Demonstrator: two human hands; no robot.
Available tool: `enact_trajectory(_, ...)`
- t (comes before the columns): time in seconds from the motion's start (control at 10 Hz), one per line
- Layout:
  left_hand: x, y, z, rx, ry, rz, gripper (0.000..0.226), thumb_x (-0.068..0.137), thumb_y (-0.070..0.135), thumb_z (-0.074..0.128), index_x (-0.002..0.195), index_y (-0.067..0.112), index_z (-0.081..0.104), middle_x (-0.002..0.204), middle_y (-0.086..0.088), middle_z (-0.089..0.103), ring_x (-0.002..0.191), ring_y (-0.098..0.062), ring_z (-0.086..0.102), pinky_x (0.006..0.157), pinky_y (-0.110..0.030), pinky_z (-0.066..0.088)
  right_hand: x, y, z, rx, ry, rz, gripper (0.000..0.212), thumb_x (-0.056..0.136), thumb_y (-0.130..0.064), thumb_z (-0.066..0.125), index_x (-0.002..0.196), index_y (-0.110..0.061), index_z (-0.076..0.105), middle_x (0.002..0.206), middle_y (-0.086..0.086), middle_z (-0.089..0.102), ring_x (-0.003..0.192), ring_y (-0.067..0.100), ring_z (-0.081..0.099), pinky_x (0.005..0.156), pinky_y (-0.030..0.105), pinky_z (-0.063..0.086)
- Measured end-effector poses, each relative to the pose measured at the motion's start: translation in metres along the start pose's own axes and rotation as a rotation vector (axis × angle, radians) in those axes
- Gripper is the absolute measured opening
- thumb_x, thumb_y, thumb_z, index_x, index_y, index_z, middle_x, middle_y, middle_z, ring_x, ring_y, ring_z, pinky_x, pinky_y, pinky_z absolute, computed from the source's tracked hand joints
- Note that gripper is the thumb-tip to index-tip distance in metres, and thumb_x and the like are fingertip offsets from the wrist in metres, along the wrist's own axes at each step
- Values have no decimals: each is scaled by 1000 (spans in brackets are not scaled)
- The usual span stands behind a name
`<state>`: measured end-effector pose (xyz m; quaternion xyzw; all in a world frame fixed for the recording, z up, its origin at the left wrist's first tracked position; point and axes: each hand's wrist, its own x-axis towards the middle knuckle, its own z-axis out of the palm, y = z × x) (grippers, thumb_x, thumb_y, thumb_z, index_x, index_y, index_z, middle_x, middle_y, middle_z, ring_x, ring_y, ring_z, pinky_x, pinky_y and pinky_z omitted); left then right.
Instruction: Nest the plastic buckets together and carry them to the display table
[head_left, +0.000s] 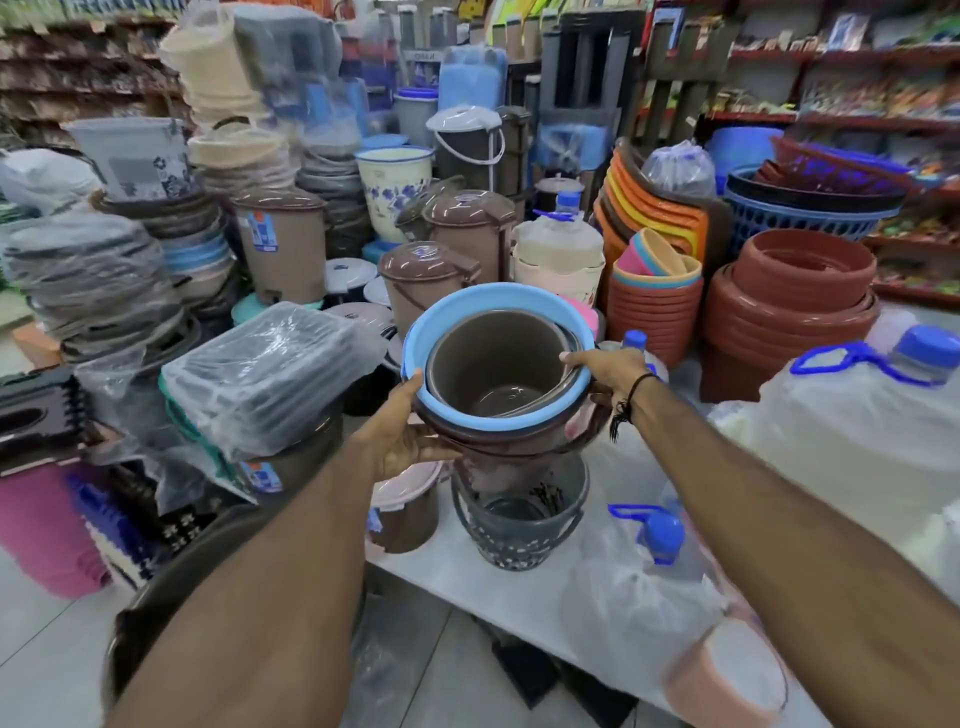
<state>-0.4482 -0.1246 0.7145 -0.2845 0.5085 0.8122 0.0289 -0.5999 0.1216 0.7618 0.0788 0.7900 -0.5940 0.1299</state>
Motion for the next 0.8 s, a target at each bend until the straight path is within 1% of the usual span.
enact_trajectory(0.1, 56, -7, 20, -1, -23, -71, 60, 90, 60, 58, 135, 19, 55, 130, -25, 62, 101, -43, 71, 70, -57, 59, 51, 13, -8, -39, -11, 71, 28, 67, -28, 88, 78, -12, 68, 80, 9, 71, 73, 24, 67, 66, 34, 53)
enact_trajectory(0.2, 94, -21, 31, -21, -14, -140, 60, 90, 59, 57, 137, 21, 54, 127, -26, 64, 101, -44, 70, 71, -60, 59, 93, 34, -11, -47, -26, 131, 35, 64, -29, 90, 84, -9, 70, 81, 10, 73, 72, 25, 70, 61, 32, 53)
enact_trajectory(0.3, 137, -51, 37, 23, 40, -250, 64, 90, 62, 56, 135, 16, 57, 122, -24, 68, 100, -42, 71, 77, -63, 58, 138, 79, -6, -82, -71, 291, 30, 71, -27, 87, 79, -5, 68, 69, 10, 71, 57, 22, 66, 52, 30, 54)
enact_trajectory(0.4, 152, -72, 32, 63, 56, -316, 64, 89, 62, 56, 136, 19, 56, 123, -20, 69, 101, -41, 71, 75, -65, 58, 151, 119, 2, -102, -146, 404, 26, 81, -23, 78, 70, -6, 63, 56, 9, 66, 39, 17, 59, 41, 23, 50)
enact_trajectory(0.5, 170, -100, 20, 140, 68, -373, 55, 92, 59, 55, 137, 28, 53, 120, -18, 71, 98, -41, 72, 75, -63, 58, 156, 158, 16, -129, -185, 535, 27, 87, -19, 72, 66, -8, 58, 65, 11, 59, 42, 18, 53, 40, 20, 46)
enact_trajectory(0.6, 181, -110, 16, 214, 74, -389, 46, 95, 53, 54, 135, 31, 51, 118, -19, 70, 94, -40, 73, 74, -62, 59, 153, 169, 20, -210, -202, 560, 29, 92, -16, 67, 67, -10, 54, 62, 8, 52, 44, 16, 48, 33, 17, 37)
enact_trajectory(0.7, 194, -108, 9, 509, 106, -384, 52, 90, 56, 60, 129, 21, 52, 120, -16, 65, 100, -36, 68, 74, -56, 61, 155, 166, 20, -259, -220, 579, 19, 88, -17, 71, 79, -8, 58, 70, 10, 56, 53, 17, 48, 49, 24, 41)
enact_trajectory(0.8, 197, -97, 3, 909, 181, -242, 62, 88, 65, 55, 131, 21, 51, 129, -9, 61, 108, -31, 61, 89, -47, 54, 162, 158, 19, -314, -144, 494, 32, 79, -32, 77, 95, -8, 65, 89, 12, 67, 69, 23, 61, 62, 28, 47)
